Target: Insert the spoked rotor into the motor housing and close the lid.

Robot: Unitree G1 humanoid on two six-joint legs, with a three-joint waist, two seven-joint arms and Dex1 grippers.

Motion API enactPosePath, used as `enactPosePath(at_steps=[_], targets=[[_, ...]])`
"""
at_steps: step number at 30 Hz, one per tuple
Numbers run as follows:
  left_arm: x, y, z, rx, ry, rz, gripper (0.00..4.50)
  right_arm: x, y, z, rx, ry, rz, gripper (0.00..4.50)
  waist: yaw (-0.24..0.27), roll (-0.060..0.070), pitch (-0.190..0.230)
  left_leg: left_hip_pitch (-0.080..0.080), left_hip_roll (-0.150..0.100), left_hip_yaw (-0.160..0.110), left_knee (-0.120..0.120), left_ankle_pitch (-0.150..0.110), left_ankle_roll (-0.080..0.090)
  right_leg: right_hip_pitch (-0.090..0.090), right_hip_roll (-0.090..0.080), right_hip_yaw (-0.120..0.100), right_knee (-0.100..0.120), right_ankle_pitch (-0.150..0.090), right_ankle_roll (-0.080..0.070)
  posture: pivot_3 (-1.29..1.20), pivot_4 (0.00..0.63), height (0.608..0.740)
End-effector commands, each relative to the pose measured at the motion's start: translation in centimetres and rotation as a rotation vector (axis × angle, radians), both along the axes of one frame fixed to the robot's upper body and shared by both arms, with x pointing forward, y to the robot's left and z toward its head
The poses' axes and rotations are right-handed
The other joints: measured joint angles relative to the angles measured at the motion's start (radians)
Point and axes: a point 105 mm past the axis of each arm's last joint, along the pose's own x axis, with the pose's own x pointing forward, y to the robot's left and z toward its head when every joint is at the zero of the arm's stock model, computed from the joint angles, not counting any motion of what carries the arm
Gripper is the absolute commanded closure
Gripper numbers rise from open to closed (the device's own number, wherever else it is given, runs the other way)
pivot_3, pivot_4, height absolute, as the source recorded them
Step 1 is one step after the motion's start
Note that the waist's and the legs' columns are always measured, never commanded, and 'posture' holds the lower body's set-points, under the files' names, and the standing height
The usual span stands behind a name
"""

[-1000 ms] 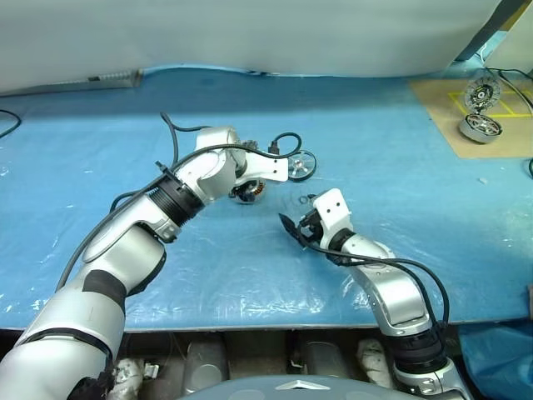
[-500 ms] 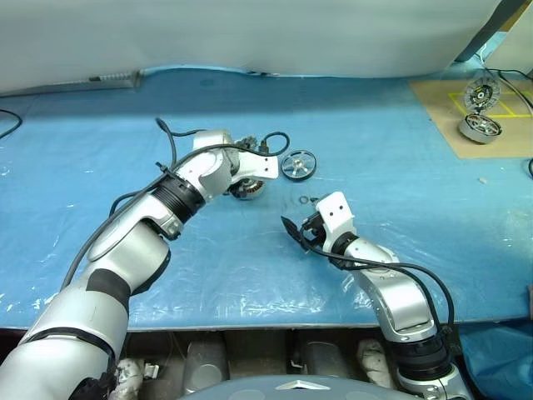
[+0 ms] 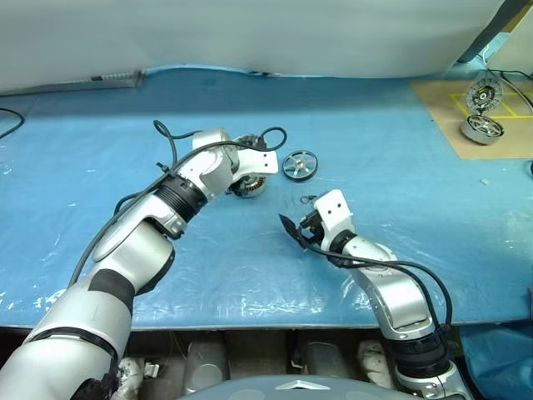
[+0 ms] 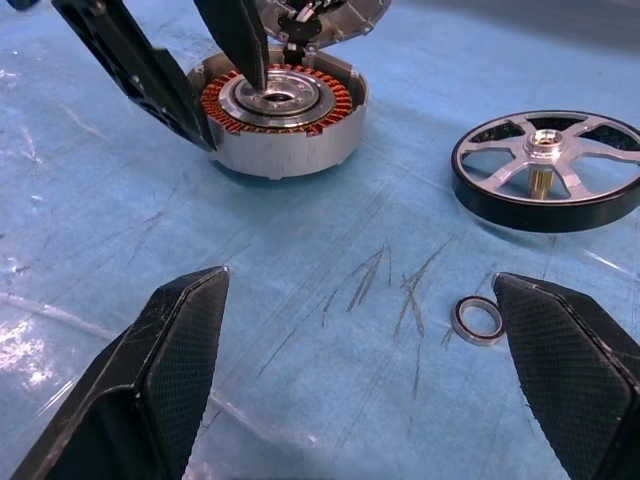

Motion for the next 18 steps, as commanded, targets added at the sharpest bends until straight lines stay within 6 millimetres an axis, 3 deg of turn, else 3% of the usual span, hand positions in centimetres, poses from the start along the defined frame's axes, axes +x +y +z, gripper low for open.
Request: enactPosePath(at_steps=[1, 11, 14, 18], targets=[[0.46, -0.88, 1.17, -0.016, -0.043, -0.052, 2.04, -0.02, 0.20, 0.78, 0.015, -0.033, 0.007, 0.00, 0.000, 0.000, 0.000, 0.000, 0.000, 0.000, 0.000, 0.000, 0.000, 0.000, 0.000, 0.000, 0.000, 0.000, 0.000, 0.00, 0.150, 0.740], [0.99, -1.20, 1.45, -0.019, -0.058, -0.056, 2.04, 0.09, 0.17, 0.78, 0.022, -0.039, -0.012, 0.00, 0.006, 0.000, 0.000, 0.001, -0.001, 0.000, 0.001, 0.000, 0.000, 0.001, -0.002, 0.000, 0.000, -0.001, -0.001, 0.00, 0.150, 0.740], [0.89, -1.15, 1.60, -0.013, -0.059, -0.073, 1.42, 0.09, 0.21, 0.72, 0.024, -0.039, -0.013, 0.00, 0.006, 0.000, 0.000, 0.001, -0.001, 0.000, 0.001, 0.000, 0.000, 0.001, -0.002, 0.000, 0.000, -0.001, -0.002, 0.00, 0.150, 0.740], [1.19, -1.34, 2.13, -0.035, -0.082, -0.055, 0.08, 0.14, 0.34, 0.67, 0.028, -0.038, -0.012, 0.00, 0.005, 0.000, 0.000, 0.000, -0.001, 0.000, 0.000, 0.000, 0.000, 0.001, -0.001, 0.000, -0.001, 0.001, 0.001, 0.00, 0.150, 0.740]])
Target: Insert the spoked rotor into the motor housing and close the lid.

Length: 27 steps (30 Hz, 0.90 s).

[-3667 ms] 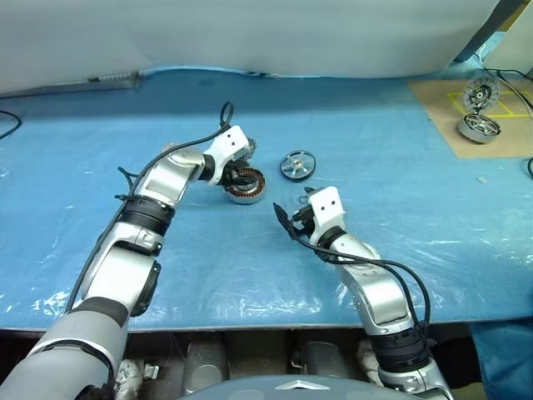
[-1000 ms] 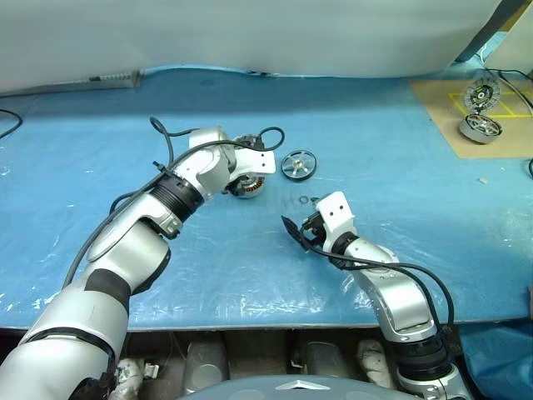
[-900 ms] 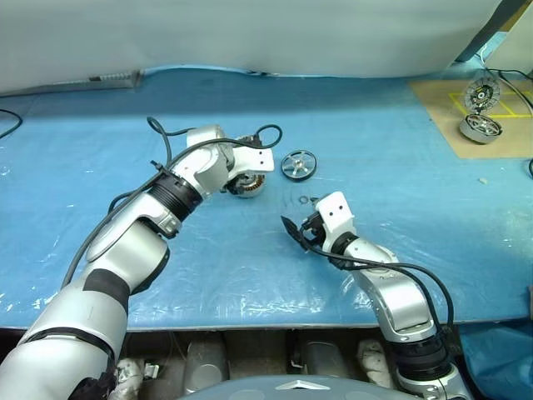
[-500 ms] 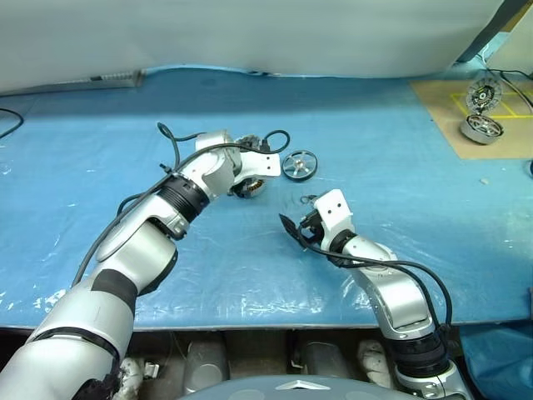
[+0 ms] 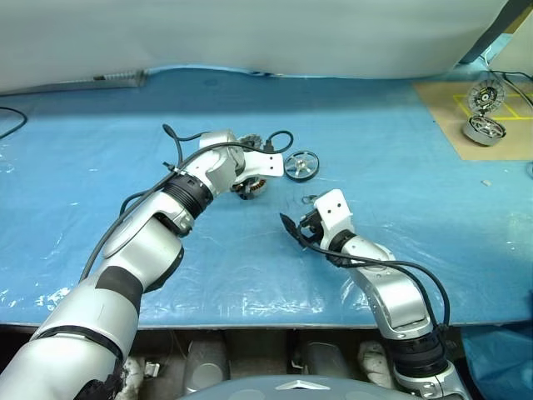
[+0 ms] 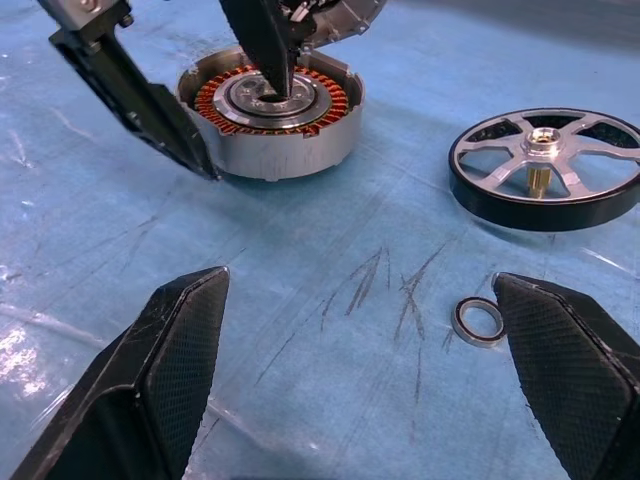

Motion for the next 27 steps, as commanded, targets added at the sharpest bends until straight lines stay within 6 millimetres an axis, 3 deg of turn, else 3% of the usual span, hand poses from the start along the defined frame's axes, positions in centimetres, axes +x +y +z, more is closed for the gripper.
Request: enactPosePath(at_steps=[1, 27], targets=[[0.8, -0.7, 2.5, -0.047, -0.081, 0.012, 0.03, 0.0, 0.4, 0.8, 0.019, -0.039, 0.014, 0.00, 0.000, 0.000, 0.000, 0.000, 0.000, 0.000, 0.000, 0.000, 0.000, 0.000, 0.000, 0.000, 0.000, 0.000, 0.000, 0.00, 0.150, 0.740], [-0.3, 1.4, 1.1, 0.050, 0.004, 0.008, 0.03, 0.3, 0.6, 0.5, 0.025, -0.043, 0.005, 0.00, -0.005, 0.000, 0.000, 0.000, 0.000, 0.000, 0.000, 0.000, 0.000, 0.000, 0.000, 0.000, -0.001, 0.000, -0.001, 0.00, 0.150, 0.740]])
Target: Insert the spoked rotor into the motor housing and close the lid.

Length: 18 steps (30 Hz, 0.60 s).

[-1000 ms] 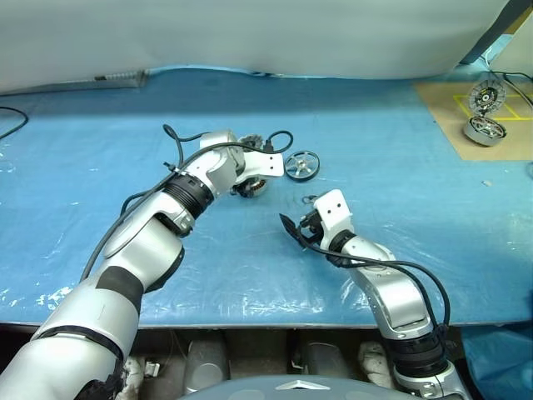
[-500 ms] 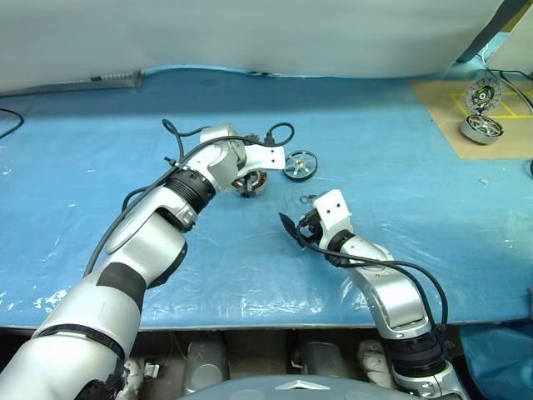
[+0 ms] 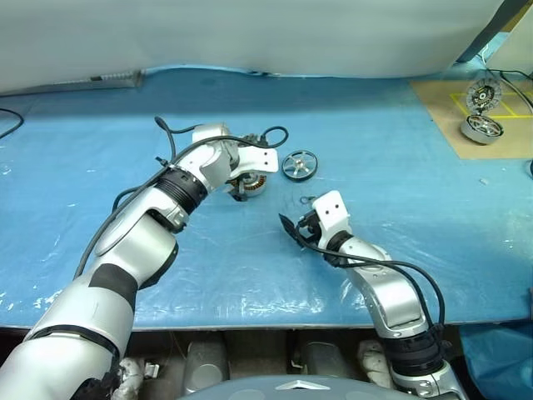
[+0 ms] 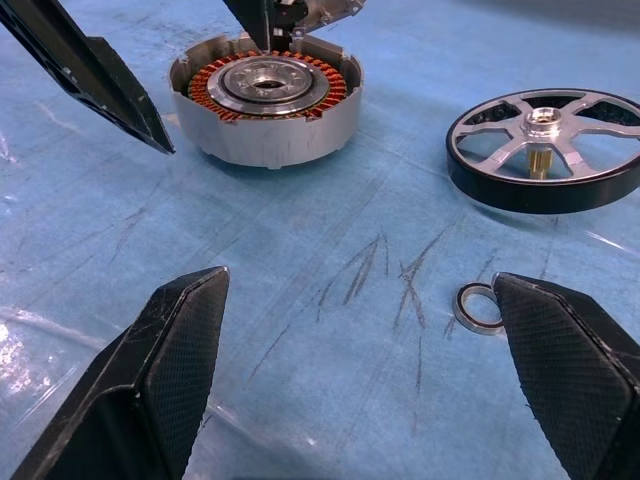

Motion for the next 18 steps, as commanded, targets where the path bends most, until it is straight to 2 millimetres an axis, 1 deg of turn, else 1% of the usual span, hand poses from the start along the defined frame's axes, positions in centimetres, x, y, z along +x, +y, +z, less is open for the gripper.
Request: enactPosePath(at_steps=[1, 9, 17, 18], targets=[[-0.2, -0.1, 0.1, 0.013, -0.011, -0.012, 0.03, 0.0, 0.4, 1.1, 0.014, -0.052, 0.011, 0.00, 0.000, 0.000, 0.000, 0.000, 0.000, 0.000, 0.000, 0.000, 0.000, 0.000, 0.000, 0.000, 0.000, 0.000, 0.000, 0.00, 0.150, 0.740], [-1.4, -0.5, -0.9, 0.019, 0.026, -0.046, 0.03, 0.0, 0.3, 1.1, 0.013, -0.052, 0.007, 0.00, -0.001, 0.000, 0.000, 0.000, 0.000, 0.000, 0.000, 0.000, 0.000, 0.000, 0.000, 0.000, 0.000, -0.001, -0.001, 0.00, 0.150, 0.740], [-1.7, -1.0, -1.5, 0.019, 0.037, -0.066, 0.03, 0.0, 0.2, 1.1, 0.014, -0.053, 0.002, 0.00, -0.002, 0.000, 0.000, 0.000, 0.000, 0.000, 0.000, 0.000, 0.000, 0.000, 0.000, 0.000, 0.000, -0.001, -0.002, 0.00, 0.150, 0.740], [-1.7, -1.0, -1.6, 0.021, 0.038, -0.066, 0.21, 0.0, 0.2, 1.1, 0.015, -0.053, 0.001, 0.00, -0.002, 0.000, 0.000, 0.000, 0.000, 0.000, 0.000, 0.000, 0.000, 0.000, 0.000, 0.000, 0.000, -0.001, -0.002, 0.00, 0.150, 0.740]])
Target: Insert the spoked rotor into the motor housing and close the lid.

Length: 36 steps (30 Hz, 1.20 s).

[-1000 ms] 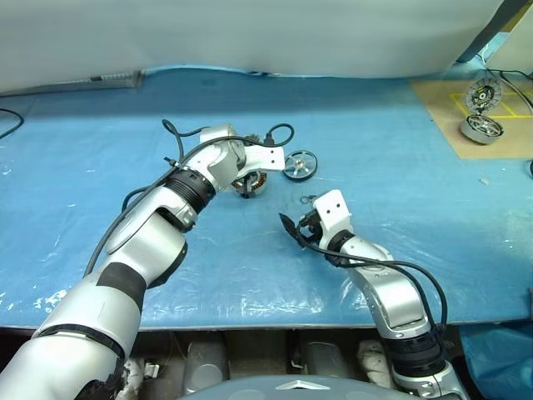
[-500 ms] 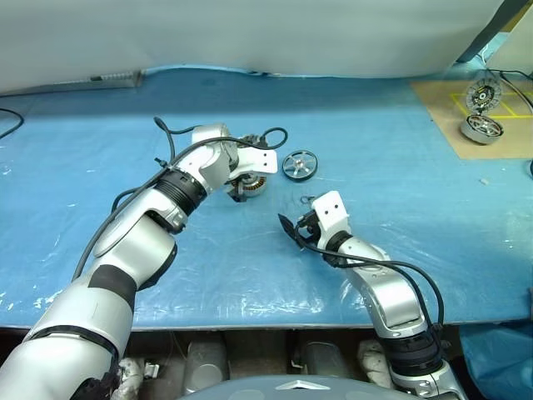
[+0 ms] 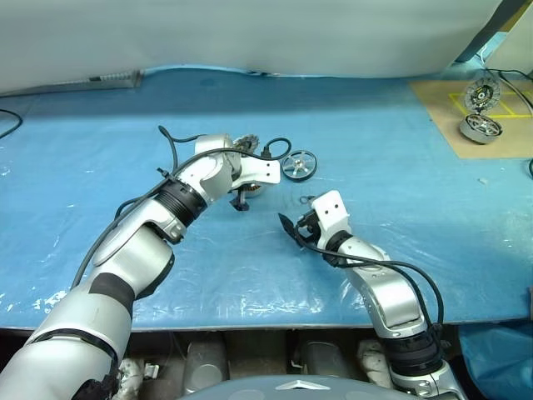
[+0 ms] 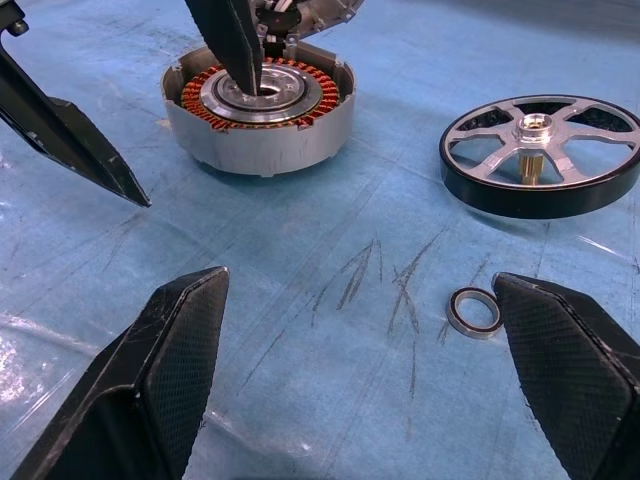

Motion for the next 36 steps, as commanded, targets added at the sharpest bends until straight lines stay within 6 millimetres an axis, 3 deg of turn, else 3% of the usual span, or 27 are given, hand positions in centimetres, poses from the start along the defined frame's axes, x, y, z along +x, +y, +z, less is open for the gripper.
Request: enactPosePath(at_steps=[1, 8, 9, 15, 23, 32, 36], targets=[[-0.2, -0.3, -0.4, 0.016, 0.007, -0.022, 0.42, -0.1, 0.2, 0.9, 0.015, -0.043, 0.008, 0.00, 0.000, 0.000, 0.000, 0.000, 0.000, 0.000, 0.000, 0.000, 0.000, 0.000, 0.000, 0.000, 0.000, 0.000, 0.000, 0.00, 0.150, 0.740], [-0.5, 0.4, -1.6, 0.023, 0.015, -0.024, 2.66, 0.0, 0.3, 0.8, 0.020, -0.045, 0.001, 0.00, 0.000, 0.001, -0.001, 0.001, 0.000, 0.000, 0.000, 0.000, 0.000, 0.001, 0.000, 0.000, 0.000, 0.000, 0.000, 0.00, 0.150, 0.740], [-0.8, 0.7, -1.7, 0.025, 0.018, -0.032, 2.77, 0.0, 0.3, 0.8, 0.020, -0.046, -0.003, 0.00, 0.000, 0.001, -0.001, 0.002, 0.000, 0.000, 0.000, 0.000, 0.000, 0.002, 0.000, 0.000, 0.000, 0.000, -0.001, 0.00, 0.150, 0.740], [-3.5, 2.0, -2.2, 0.012, 0.050, -0.083, 2.77, 0.0, 0.0, 0.6, 0.025, -0.047, -0.021, 0.00, -0.005, 0.002, -0.001, 0.005, 0.001, 0.001, -0.002, 0.000, 0.000, 0.004, 0.000, 0.000, 0.000, -0.001, -0.002, 0.00, 0.150, 0.740], [-9.3, 3.0, -4.4, -0.088, 0.102, -0.180, 2.77, -0.1, 0.2, 0.0, 0.044, -0.042, -0.040, 0.00, -0.028, 0.005, -0.003, 0.007, 0.001, 0.001, -0.007, 0.000, 0.000, 0.004, 0.000, 0.000, -0.001, -0.002, -0.003, 0.00, 0.150, 0.740], [-8.1, 4.9, -5.1, -0.156, 0.031, -0.139, 2.77, -0.2, 0.6, -0.3, 0.060, -0.039, -0.042, 0.00, -0.029, 0.008, -0.005, 0.011, 0.001, 0.002, -0.007, 0.000, 0.000, 0.007, 0.000, 0.000, -0.001, -0.003, -0.003, 0.00, 0.150, 0.740], [-6.8, 5.1, -4.8, -0.178, -0.040, -0.207, 2.77, 0.0, 0.7, -0.3, 0.062, -0.043, -0.041, 0.00, -0.024, 0.010, -0.006, 0.015, 0.001, 0.002, -0.007, 0.000, 0.000, 0.012, 0.000, 0.000, -0.001, -0.004, -0.003, 0.00, 0.150, 0.740]])
